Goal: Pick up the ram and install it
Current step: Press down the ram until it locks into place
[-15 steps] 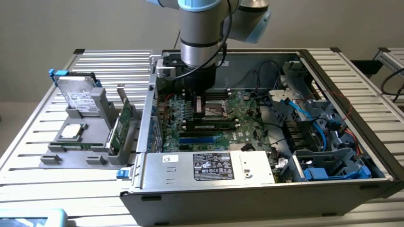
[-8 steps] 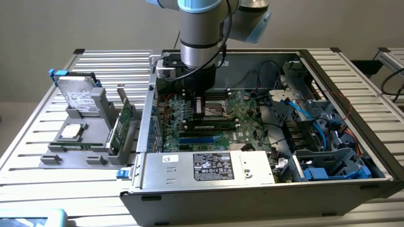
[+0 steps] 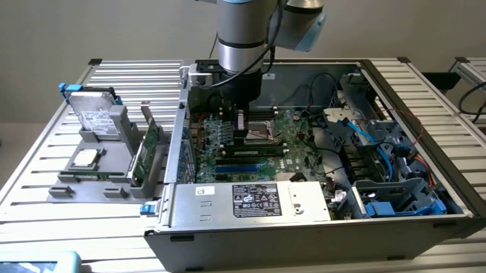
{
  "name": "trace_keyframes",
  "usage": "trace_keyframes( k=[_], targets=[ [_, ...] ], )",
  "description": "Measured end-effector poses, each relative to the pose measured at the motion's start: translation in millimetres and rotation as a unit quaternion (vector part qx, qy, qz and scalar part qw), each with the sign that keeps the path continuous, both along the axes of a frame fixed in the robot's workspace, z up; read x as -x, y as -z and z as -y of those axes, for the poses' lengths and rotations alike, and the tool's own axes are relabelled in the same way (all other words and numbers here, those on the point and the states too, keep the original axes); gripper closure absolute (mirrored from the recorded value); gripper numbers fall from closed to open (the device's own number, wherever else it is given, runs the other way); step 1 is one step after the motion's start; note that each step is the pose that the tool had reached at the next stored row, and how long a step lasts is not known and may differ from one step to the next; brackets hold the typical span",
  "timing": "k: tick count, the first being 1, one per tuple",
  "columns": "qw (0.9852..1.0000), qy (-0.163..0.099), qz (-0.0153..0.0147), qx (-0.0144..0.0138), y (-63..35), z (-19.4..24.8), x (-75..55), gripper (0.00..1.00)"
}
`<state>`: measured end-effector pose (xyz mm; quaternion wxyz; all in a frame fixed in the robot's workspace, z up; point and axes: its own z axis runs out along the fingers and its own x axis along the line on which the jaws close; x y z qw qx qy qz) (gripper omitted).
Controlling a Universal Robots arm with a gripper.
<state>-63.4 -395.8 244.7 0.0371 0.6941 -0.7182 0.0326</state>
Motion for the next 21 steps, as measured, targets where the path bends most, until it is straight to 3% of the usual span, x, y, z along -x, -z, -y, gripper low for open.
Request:
trace_keyframes(
  k=[21],
  targets=[
    [1.0000, 0.000, 0.0000, 0.0000, -4.3, 0.0, -43.9, 0.89]
  ],
)
